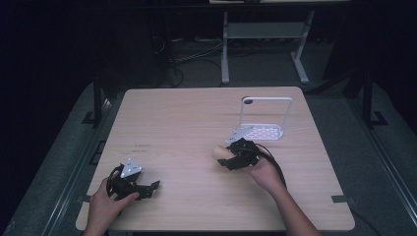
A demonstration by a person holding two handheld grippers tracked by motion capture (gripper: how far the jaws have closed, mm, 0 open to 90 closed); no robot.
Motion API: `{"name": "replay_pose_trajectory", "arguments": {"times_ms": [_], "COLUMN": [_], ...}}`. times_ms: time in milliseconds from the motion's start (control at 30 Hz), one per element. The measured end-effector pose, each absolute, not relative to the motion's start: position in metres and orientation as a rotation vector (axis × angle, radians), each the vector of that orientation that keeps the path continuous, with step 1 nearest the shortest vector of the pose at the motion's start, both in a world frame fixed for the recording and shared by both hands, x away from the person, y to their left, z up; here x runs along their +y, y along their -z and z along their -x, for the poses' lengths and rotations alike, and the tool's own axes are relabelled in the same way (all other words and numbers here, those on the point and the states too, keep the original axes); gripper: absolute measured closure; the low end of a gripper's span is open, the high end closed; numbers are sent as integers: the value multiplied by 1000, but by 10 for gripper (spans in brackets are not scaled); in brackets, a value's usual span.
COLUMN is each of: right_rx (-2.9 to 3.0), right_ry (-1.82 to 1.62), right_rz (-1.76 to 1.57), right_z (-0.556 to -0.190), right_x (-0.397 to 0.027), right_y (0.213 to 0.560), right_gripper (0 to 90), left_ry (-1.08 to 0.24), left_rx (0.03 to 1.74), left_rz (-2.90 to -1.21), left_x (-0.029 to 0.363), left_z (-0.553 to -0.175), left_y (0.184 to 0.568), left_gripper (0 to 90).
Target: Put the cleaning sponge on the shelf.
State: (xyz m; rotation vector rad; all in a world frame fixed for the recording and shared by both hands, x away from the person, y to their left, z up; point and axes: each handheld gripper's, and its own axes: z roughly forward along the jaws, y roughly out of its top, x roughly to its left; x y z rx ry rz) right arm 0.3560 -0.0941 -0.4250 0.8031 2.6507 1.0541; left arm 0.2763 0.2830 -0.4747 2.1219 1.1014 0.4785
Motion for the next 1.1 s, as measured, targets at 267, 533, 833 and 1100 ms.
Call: {"name": "replay_pose_trajectory", "arguments": {"times_ms": [267, 533, 833, 1100], "right_rx": [2629, 2603, 2572, 2548], "right_ry": [-1055, -1048, -1043, -1033], "right_rz": [-837, -873, -928, -963], "right_z": [-359, -364, -371, -377], "right_x": [-103, -116, -131, -142], "right_y": [424, 422, 421, 422], "right_gripper": [424, 424, 424, 424], "left_ry": [-480, -480, -480, -480], "left_rx": [1101, 1101, 1101, 1104], "left_rz": [-2120, -2120, -2117, -2116], "left_x": [283, 283, 283, 283], "left_z": [-276, -276, -276, -276], "left_y": [475, 475, 475, 475], "left_gripper": [126, 127, 127, 127]}}
